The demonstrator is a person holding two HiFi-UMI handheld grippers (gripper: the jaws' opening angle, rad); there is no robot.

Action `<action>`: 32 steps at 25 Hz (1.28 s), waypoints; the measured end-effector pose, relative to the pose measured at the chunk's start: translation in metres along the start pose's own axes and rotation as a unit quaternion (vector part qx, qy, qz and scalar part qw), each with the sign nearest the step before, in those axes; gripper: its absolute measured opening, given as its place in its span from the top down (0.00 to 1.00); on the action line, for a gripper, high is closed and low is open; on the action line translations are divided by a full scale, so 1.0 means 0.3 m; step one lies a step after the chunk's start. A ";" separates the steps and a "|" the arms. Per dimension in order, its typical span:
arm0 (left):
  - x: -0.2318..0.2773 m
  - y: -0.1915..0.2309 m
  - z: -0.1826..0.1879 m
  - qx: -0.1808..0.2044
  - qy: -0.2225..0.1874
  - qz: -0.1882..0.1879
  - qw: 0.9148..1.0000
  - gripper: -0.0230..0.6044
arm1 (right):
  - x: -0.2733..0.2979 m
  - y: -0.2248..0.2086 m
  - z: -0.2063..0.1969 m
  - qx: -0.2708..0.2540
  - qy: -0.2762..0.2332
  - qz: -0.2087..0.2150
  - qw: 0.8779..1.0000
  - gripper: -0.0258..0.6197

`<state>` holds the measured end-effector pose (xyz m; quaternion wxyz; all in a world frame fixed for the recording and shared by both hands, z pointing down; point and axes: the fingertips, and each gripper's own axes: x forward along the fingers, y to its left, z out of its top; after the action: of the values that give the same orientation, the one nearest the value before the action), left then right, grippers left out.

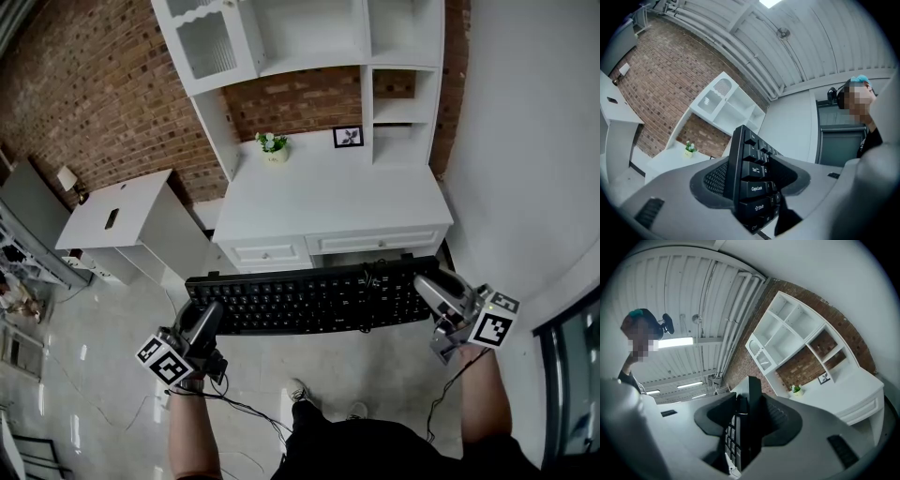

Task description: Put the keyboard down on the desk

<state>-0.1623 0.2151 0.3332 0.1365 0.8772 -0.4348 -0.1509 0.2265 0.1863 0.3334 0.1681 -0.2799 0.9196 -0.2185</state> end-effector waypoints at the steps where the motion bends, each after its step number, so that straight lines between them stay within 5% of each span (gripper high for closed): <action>1: 0.000 -0.001 0.000 0.001 -0.001 0.000 1.000 0.54 | 0.000 -0.001 -0.001 0.000 -0.001 0.001 1.000 0.69; 15: 0.101 -0.052 -0.003 0.004 0.005 0.011 1.000 0.54 | -0.030 -0.090 0.072 0.012 -0.002 0.005 1.000 0.69; 32: 0.337 0.292 0.022 -0.024 0.016 0.004 1.000 0.54 | 0.267 -0.314 0.104 0.020 0.009 -0.028 0.999 0.69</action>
<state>-0.1698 0.0818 0.3450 0.1646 0.8741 -0.4328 -0.1467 0.2186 0.0590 0.3387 0.1594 -0.2997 0.9084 -0.2440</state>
